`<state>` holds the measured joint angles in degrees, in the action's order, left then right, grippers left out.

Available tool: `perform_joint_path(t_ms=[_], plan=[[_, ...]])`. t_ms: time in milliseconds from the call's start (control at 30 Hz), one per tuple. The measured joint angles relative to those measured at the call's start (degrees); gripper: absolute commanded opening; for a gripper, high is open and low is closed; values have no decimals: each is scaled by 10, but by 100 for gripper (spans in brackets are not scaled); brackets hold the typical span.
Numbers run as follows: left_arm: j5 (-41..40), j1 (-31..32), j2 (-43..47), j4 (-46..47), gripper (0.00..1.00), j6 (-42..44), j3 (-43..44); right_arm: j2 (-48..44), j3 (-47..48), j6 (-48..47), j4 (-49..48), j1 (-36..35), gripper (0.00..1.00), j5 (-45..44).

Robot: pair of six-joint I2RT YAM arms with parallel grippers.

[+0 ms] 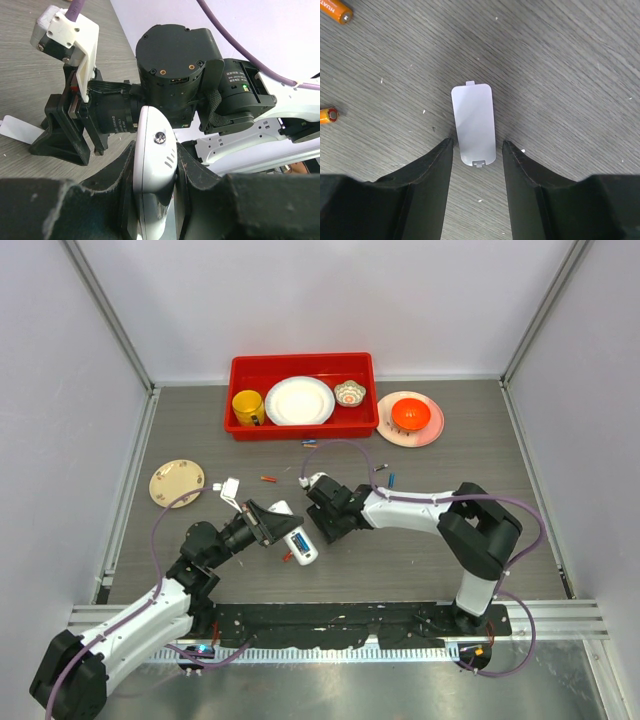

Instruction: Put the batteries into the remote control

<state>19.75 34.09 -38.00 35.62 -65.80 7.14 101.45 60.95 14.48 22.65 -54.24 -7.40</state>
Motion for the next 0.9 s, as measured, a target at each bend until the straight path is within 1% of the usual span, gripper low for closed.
perform_joint_path(t_ms=[167, 367, 400, 633, 800, 900], plan=[[0, 0, 0, 2, 0, 0, 0, 11, 14, -7, 6, -4, 49, -2], [0, 0, 0, 2, 0, 0, 0, 19, 23, -11, 7, -5, 38, -2], [0, 0, 0, 2, 0, 0, 0, 20, 25, -11, 7, -5, 34, -2], [0, 0, -5, 4, 0, 0, 0, 21, 26, -10, 8, -7, 24, -5], [0, 0, -22, 14, 0, 0, 0, 11, 12, 9, -4, -8, 20, -15], [3, 0, -44, 25, 0, 0, 0, -18, -24, 35, -17, -3, 19, -22]])
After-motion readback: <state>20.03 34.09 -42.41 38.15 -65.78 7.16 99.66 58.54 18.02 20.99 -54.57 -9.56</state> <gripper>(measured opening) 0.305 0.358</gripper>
